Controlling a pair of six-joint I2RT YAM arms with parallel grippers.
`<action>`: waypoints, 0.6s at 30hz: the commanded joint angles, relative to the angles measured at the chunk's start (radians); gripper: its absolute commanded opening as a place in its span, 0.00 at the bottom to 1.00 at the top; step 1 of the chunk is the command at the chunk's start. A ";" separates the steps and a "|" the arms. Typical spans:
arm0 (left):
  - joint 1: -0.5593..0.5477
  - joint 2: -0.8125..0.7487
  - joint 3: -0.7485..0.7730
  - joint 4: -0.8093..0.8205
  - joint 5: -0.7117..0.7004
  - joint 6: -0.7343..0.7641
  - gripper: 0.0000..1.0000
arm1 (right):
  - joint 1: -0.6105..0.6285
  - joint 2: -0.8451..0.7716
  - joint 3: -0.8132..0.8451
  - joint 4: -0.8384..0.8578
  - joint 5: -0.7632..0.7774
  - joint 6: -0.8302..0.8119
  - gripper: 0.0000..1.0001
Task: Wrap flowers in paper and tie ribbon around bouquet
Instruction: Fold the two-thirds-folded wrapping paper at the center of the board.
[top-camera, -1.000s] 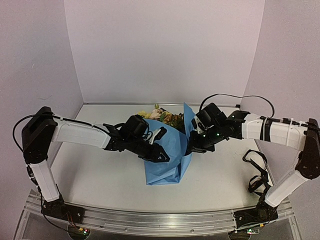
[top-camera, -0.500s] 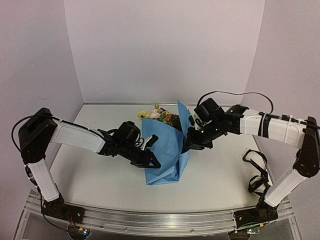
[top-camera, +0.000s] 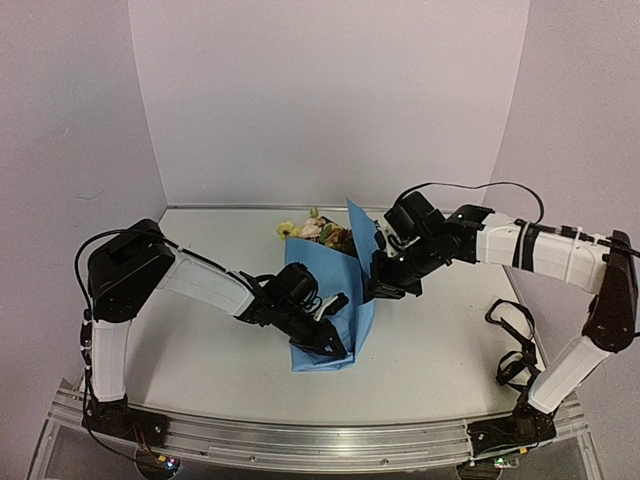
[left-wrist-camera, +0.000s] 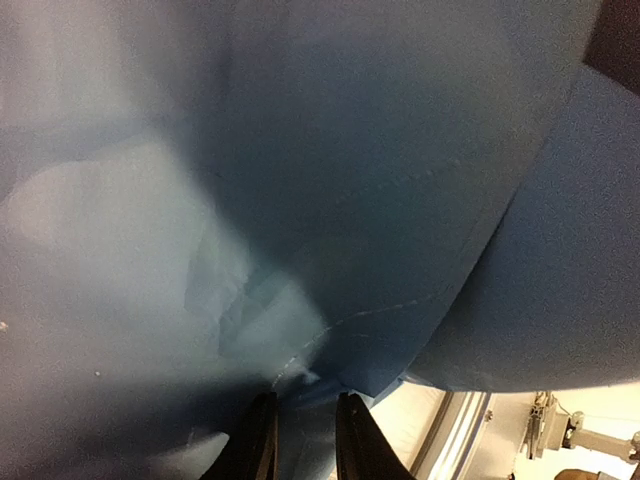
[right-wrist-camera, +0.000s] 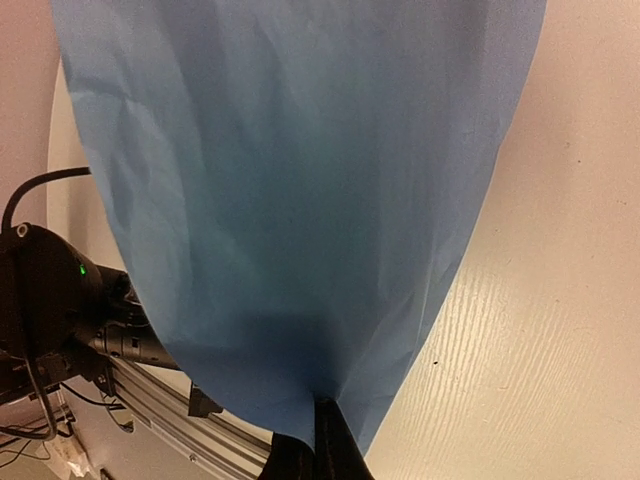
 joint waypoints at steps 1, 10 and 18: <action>-0.004 0.041 0.044 0.007 -0.014 0.000 0.22 | 0.003 0.061 0.055 0.033 -0.055 0.039 0.00; -0.002 -0.015 -0.012 0.065 -0.040 -0.035 0.28 | -0.072 0.147 0.029 0.179 -0.210 0.068 0.00; 0.035 -0.122 -0.087 0.148 -0.030 -0.098 0.31 | -0.097 0.200 0.004 0.313 -0.281 0.115 0.00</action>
